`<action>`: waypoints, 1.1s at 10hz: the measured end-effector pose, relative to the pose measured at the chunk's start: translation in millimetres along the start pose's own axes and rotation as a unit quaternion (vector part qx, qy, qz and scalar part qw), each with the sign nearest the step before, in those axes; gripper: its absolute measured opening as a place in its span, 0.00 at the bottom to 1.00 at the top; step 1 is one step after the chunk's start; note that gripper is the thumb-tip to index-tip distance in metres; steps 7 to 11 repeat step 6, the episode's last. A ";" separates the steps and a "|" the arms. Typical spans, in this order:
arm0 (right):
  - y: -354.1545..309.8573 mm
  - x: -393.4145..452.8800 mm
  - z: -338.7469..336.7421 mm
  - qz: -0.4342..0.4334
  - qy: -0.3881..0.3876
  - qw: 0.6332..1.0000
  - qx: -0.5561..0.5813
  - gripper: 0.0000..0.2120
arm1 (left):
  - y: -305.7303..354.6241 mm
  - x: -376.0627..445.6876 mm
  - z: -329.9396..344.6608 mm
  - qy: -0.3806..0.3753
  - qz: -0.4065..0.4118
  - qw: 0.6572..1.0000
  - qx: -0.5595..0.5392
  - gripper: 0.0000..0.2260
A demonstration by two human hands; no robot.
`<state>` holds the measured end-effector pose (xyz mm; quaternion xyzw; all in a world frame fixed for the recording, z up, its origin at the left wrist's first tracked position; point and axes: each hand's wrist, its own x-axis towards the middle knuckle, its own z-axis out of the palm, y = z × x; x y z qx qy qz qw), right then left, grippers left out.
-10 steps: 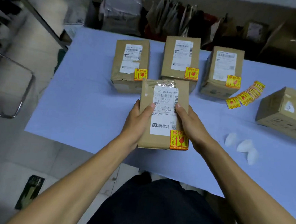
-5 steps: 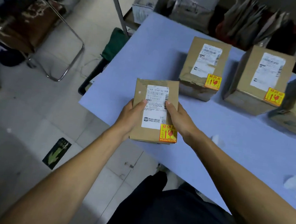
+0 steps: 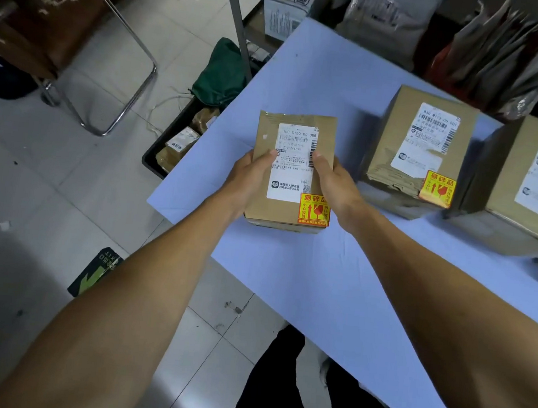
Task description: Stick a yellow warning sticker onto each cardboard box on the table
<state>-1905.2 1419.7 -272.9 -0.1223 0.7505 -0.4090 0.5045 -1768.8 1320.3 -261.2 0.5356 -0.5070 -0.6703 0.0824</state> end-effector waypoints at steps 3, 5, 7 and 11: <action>-1.8 28.7 -12.8 0.014 0.025 1.000 0.009 0.25 | 3.9 30.3 15.3 -0.003 0.025 0.999 0.031 0.11; -9.4 20.8 -12.7 0.039 0.027 0.999 0.007 0.24 | 2.7 29.0 14.8 0.034 0.062 0.985 0.158 0.18; -19.8 6.2 -17.0 0.044 0.022 0.999 -0.002 0.18 | 10.1 25.9 17.0 0.089 0.094 0.960 0.246 0.24; -19.8 6.2 -17.0 0.044 0.022 0.999 -0.002 0.18 | 10.1 25.9 17.0 0.089 0.094 0.960 0.246 0.24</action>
